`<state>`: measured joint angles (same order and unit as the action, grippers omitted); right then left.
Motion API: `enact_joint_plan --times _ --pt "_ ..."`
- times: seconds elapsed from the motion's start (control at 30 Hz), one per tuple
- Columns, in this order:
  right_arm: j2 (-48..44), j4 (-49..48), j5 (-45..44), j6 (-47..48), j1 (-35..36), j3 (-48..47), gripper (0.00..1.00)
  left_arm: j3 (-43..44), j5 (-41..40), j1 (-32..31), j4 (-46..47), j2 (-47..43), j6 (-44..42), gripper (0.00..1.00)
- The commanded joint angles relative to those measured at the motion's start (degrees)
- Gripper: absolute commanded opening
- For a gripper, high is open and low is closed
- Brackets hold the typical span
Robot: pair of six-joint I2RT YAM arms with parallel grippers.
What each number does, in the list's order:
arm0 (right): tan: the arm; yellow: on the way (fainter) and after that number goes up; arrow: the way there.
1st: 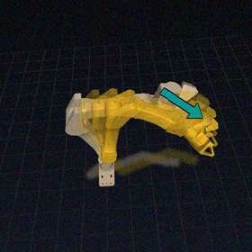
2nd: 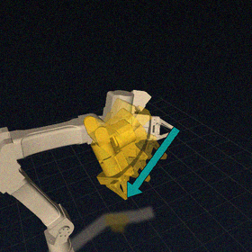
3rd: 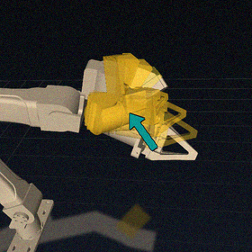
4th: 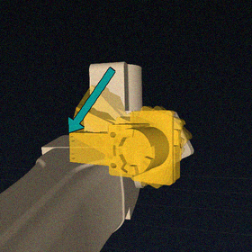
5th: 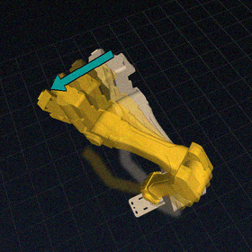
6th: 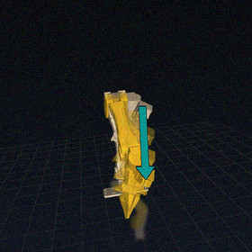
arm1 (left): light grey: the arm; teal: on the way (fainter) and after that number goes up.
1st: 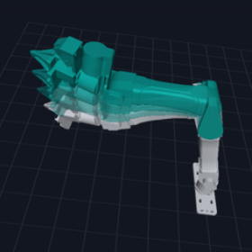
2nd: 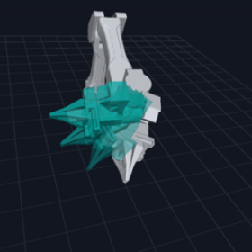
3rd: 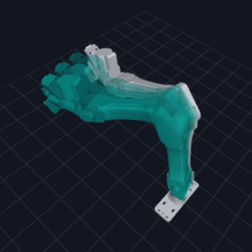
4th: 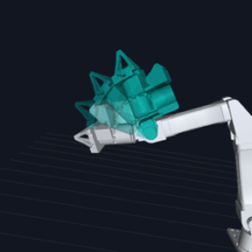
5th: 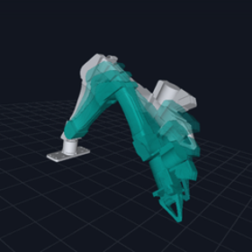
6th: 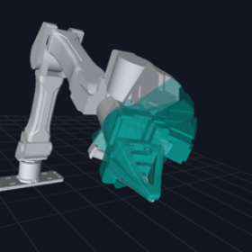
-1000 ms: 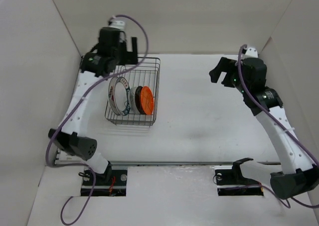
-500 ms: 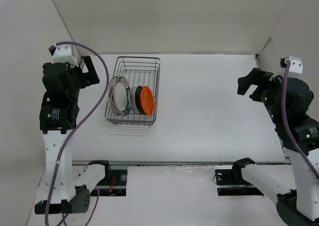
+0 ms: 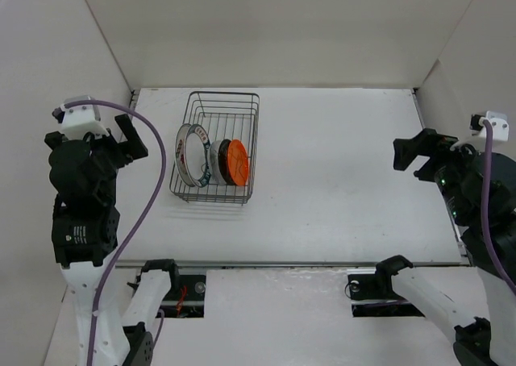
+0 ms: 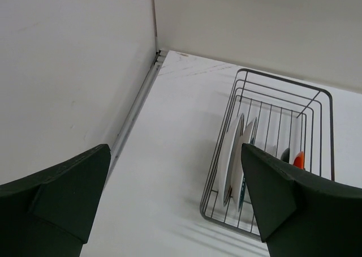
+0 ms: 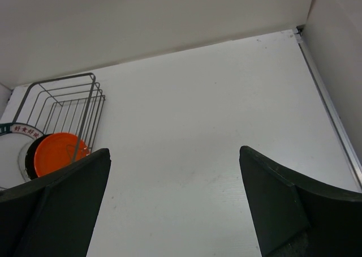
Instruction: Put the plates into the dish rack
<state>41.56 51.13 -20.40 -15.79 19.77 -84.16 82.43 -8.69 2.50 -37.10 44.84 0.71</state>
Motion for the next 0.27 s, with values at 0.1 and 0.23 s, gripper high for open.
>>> enact_joint_plan --times 0.1,0.23 --pt "-0.5 0.6 -3.2 0.7 3.1 -0.2 1.00 -0.6 4.8 3.6 -0.2 0.3 0.8 0.99" --pt "-0.5 1.2 -4.4 0.7 3.7 -0.2 1.00 -0.6 6.6 5.2 -0.2 0.3 0.8 0.99"
